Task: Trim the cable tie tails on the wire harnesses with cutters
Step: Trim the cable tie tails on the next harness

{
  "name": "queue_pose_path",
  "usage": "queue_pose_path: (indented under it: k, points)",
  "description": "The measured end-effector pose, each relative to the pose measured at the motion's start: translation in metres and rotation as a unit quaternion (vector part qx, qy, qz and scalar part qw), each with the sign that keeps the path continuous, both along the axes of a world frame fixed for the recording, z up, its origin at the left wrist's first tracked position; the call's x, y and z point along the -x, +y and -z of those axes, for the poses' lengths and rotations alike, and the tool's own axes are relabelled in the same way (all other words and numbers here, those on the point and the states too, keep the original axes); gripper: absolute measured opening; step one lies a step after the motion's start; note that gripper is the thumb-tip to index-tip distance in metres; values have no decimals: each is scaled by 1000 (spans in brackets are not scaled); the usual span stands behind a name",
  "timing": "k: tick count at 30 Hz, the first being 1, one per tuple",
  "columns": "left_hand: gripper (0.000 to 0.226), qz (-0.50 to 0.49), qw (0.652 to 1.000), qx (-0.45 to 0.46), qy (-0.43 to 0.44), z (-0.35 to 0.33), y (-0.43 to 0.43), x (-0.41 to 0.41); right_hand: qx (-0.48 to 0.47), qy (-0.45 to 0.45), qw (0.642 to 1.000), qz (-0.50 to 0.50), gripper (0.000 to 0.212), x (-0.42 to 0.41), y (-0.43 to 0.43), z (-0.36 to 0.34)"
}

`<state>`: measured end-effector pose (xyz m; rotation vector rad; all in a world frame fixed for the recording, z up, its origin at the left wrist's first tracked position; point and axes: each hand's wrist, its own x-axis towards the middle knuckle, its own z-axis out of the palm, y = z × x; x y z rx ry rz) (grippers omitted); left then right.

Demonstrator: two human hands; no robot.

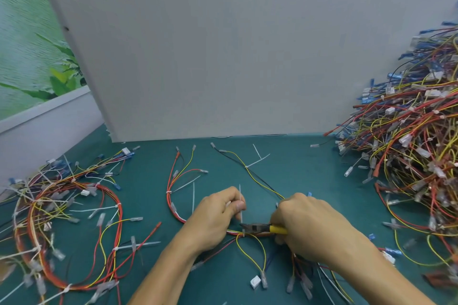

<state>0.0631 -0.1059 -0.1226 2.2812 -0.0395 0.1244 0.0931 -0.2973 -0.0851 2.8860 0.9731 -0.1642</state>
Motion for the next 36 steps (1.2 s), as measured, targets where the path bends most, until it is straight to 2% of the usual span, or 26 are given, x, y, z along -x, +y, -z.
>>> queue_pose_path:
  k: [2, 4, 7, 9, 13, 16, 19, 23, 25, 27, 28, 30, 33, 36]
  points:
    - [23, 0, 1000, 10, -25, -2, 2, 0, -2, 3, 1000, 6, 9, 1, 0, 0]
    - [26, -17, 993, 92, -66, -7, 7, -1, -13, 6, 1000, 24, 11, 0, -4, -3]
    - [27, -112, 944, 278, -134, -17, 27, -3, -51, -2, 998, 37, 13, -2, -10, -13]
    - [28, -182, 908, 344, -153, -23, 43, -4, -83, 1, 996, 36, 24, 0, -11, -20]
    - [32, -264, 856, 415, -157, -25, 60, -3, -142, 47, 989, 19, 36, 11, -3, -26]
    - [34, -298, 840, 420, -172, -26, 62, -3, -161, 52, 985, 18, 35, 18, 2, -27]
    - [32, -311, 860, 366, -169, -26, 69, 1, -149, 20, 988, 24, 34, 21, 4, -25]
    - [13, -263, 916, 284, -105, -29, 72, 11, -113, -9, 993, 16, 30, 21, 7, -19]
    - [5, -234, 954, 179, -52, -27, 72, 11, -105, -1, 994, 7, 34, 22, 10, -15]
    - [6, -207, 978, 8, -15, -22, 75, 10, -97, -9, 995, -13, 35, 23, 13, -9]
    - [8, -185, 981, -57, 8, -22, 76, 11, -93, -8, 995, -26, 35, 23, 16, -6]
    - [15, -143, 979, -126, 66, -22, 77, 14, -86, 9, 995, -47, 34, 24, 19, 0]
    - [10, -116, 968, -189, 119, -23, 73, 15, -63, 38, 996, -55, 26, 20, 17, 3]
    - [6, -94, 968, -208, 101, -27, 64, 16, -40, 68, 996, -53, 12, 11, 7, -3]
